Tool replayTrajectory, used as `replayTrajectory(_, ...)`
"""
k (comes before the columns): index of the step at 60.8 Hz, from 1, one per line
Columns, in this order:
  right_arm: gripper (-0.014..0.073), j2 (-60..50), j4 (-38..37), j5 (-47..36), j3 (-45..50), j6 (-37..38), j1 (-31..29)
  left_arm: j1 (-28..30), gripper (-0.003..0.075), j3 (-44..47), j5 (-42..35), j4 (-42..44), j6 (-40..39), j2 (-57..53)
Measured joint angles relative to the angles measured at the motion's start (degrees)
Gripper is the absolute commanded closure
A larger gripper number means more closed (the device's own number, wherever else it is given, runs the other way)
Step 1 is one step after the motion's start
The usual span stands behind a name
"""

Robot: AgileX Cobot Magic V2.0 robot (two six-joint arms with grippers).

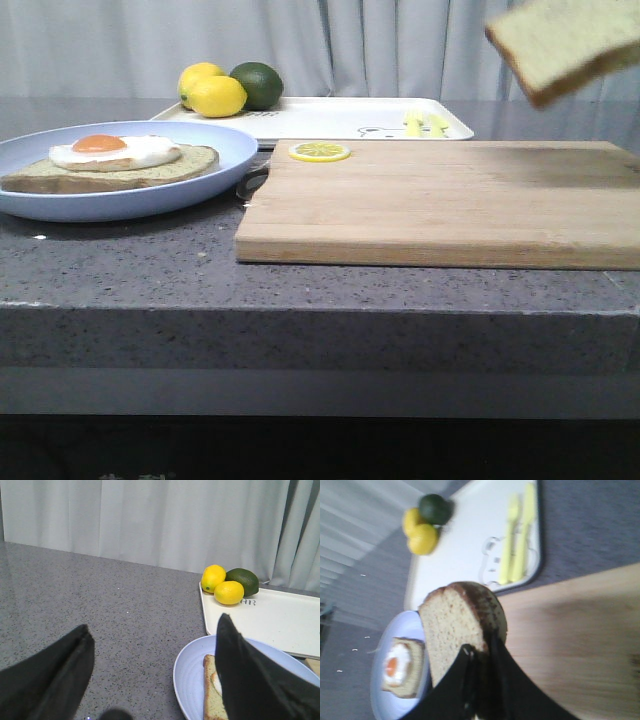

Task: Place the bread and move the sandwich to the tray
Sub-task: 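Carry the bread over the egg toast and lower it on top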

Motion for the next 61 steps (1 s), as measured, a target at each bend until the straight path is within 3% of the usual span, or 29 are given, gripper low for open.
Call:
replayTrajectory(10, 0.0703, 0.1, 11.3, -4.6, 0.0, 0.0, 11.3, 0.0, 0.0225, 0.0, -0.1, 0.0, 0.0, 0.0)
replayTrajectory(25, 0.0703, 5.8, 28.4, -25.1, 0.0, -1.6, 36.1, 0.0, 0.0225, 0.0, -1.8, 0.0, 0.0, 0.0)
replayTrajectory(32, 0.0703, 10.5, 32.0, -32.7, -0.8, -3.6, 44.8, 0.0, 0.0225, 0.0, -1.8, 0.0, 0.0, 0.0)
replayTrajectory(43, 0.0703, 20.1, 33.2, -35.2, -6.1, -4.3, 50.9, 0.0, 0.0225, 0.0, -2.1, 0.0, 0.0, 0.0)
replayTrajectory(61, 0.0701, 29.6, 33.4, -33.1, -11.9, -4.3, 52.8, 0.0, 0.0225, 0.0, -2.1, 0.0, 0.0, 0.0)
